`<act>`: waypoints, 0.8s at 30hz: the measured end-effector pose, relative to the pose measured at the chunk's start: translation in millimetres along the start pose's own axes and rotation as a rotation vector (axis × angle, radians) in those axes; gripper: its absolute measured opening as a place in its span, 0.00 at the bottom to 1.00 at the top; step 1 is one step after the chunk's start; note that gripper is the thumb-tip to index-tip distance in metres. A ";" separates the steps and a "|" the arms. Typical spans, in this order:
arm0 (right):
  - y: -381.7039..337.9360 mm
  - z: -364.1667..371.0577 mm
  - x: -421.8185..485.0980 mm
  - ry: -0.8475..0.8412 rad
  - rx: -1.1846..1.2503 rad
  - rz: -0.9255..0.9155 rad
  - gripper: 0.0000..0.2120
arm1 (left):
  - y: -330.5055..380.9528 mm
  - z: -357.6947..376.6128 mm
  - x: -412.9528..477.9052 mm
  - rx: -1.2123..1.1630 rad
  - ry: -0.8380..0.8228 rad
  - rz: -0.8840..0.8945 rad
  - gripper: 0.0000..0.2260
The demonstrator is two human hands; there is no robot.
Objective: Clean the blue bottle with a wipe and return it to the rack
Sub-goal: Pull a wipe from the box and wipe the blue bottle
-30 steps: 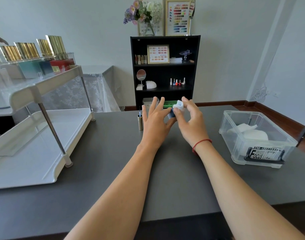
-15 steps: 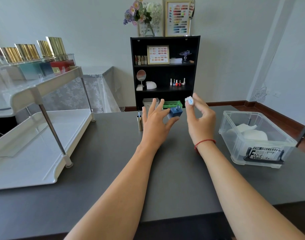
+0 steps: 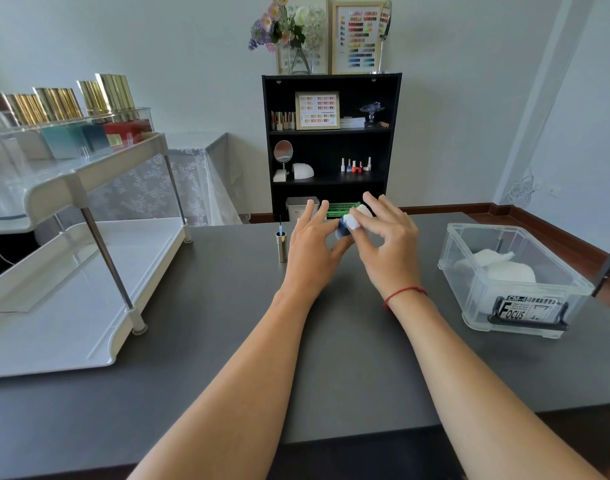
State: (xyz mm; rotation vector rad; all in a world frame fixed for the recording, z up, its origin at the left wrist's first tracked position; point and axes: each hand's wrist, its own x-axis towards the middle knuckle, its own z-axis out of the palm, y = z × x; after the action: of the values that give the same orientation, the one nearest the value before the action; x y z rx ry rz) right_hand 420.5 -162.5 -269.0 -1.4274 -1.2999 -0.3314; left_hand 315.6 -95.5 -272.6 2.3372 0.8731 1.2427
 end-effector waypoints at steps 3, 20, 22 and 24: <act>0.2 0.3 1.3 0.014 -0.029 0.008 0.11 | 0.6 -0.2 -0.2 0.020 -0.024 -0.007 0.14; -5.8 1.9 0.7 -0.054 0.106 0.148 0.13 | -0.8 -2.1 0.6 -0.004 -0.033 -0.054 0.15; -6.6 -1.6 0.3 -0.043 0.131 0.158 0.12 | 0.8 -0.2 0.0 -0.026 -0.041 -0.080 0.15; -9.2 -3.7 0.2 -0.008 0.193 0.199 0.12 | 1.5 0.3 0.6 -0.026 -0.049 -0.097 0.16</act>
State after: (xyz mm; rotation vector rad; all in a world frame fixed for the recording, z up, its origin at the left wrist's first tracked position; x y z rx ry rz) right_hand 414.7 -167.6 -262.9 -1.3797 -1.1519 -0.0654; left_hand 316.7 -96.2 -271.6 2.2664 0.9373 1.1463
